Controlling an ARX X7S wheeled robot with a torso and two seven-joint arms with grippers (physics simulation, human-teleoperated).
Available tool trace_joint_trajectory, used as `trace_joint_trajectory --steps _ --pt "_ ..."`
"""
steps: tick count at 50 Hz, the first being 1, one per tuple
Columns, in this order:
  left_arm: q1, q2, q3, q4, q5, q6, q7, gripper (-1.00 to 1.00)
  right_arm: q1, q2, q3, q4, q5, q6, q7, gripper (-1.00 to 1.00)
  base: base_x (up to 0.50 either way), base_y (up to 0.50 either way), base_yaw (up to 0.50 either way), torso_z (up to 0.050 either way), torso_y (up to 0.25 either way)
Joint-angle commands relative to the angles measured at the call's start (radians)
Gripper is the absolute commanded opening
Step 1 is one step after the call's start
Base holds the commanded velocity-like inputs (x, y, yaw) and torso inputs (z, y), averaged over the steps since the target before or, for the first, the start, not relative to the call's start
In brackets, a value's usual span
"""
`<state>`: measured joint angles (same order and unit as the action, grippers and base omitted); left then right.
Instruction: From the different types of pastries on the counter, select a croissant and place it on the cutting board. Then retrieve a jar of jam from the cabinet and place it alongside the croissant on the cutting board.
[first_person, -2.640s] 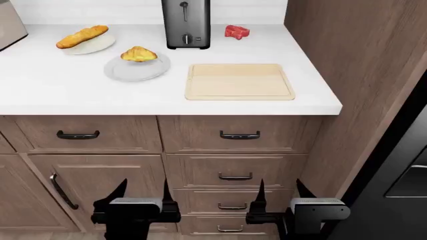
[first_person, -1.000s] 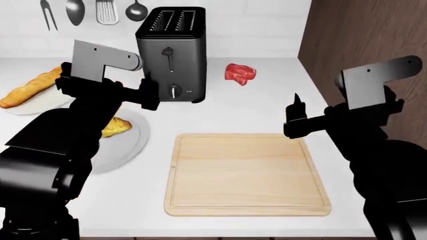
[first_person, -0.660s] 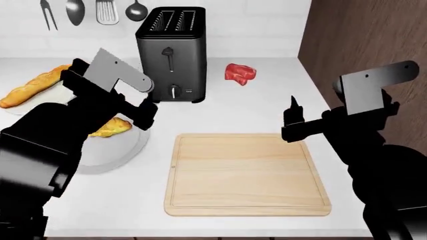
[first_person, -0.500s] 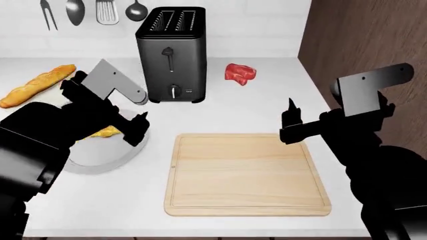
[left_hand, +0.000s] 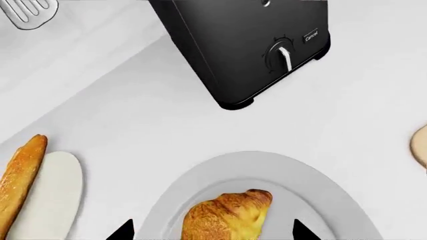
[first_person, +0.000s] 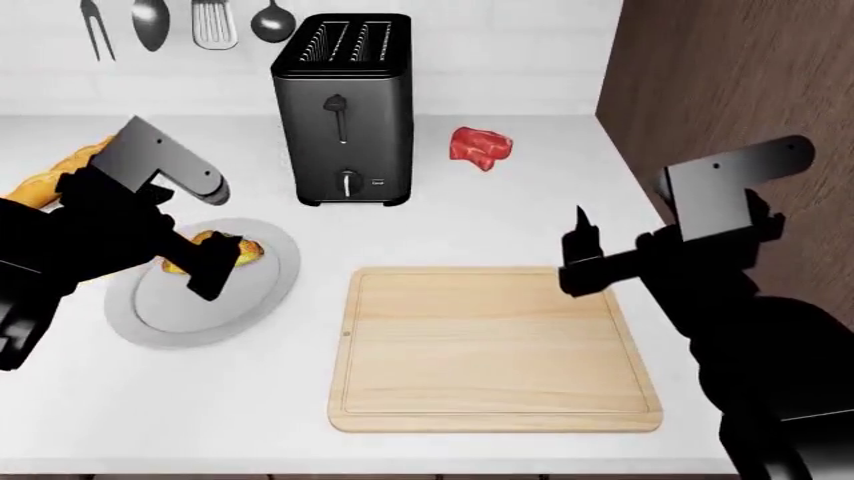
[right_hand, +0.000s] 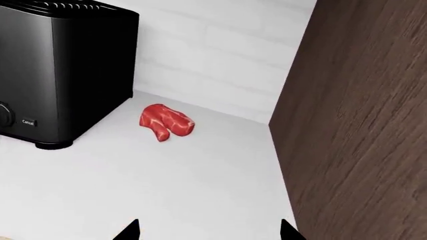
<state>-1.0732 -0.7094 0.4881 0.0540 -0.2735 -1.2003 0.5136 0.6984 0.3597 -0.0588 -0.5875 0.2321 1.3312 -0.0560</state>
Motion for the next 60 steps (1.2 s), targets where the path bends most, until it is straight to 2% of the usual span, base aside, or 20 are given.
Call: trace_joint_trajectory --steps 1,10,23,47,48,60 --pt "-0.007 0.0 0.026 -0.074 0.017 0.06 0.014 1.0 -0.008 0.018 0.01 -0.021 0.011 0.022 -0.007 1.0 0.0 0.0 0.0 0.0 0.0" --pt "-0.068 0.047 0.014 -0.208 0.026 0.093 0.011 1.0 -0.015 0.021 0.0 0.0 0.008 0.003 -0.004 1.0 0.0 0.0 0.0 0.0 0.0" --pt "-0.051 0.133 0.079 -0.439 0.043 0.274 0.063 1.0 -0.014 0.021 -0.017 0.043 -0.001 -0.028 0.005 1.0 0.0 0.0 0.0 0.0 0.0" --pt "0.006 0.071 0.117 -0.379 0.057 0.279 0.076 1.0 -0.025 0.027 -0.007 0.033 0.007 -0.024 0.011 1.0 0.0 0.0 0.0 0.0 0.0" --pt "0.002 0.074 0.114 -0.386 0.058 0.278 0.072 -1.0 -0.025 0.026 -0.008 0.035 0.007 -0.025 0.012 1.0 0.0 0.0 0.0 0.0 0.0" --pt "-0.026 0.085 0.045 -0.409 0.054 0.261 0.0 -1.0 -0.028 0.029 -0.002 0.042 0.009 -0.033 0.015 1.0 0.0 0.0 0.0 0.0 0.0"
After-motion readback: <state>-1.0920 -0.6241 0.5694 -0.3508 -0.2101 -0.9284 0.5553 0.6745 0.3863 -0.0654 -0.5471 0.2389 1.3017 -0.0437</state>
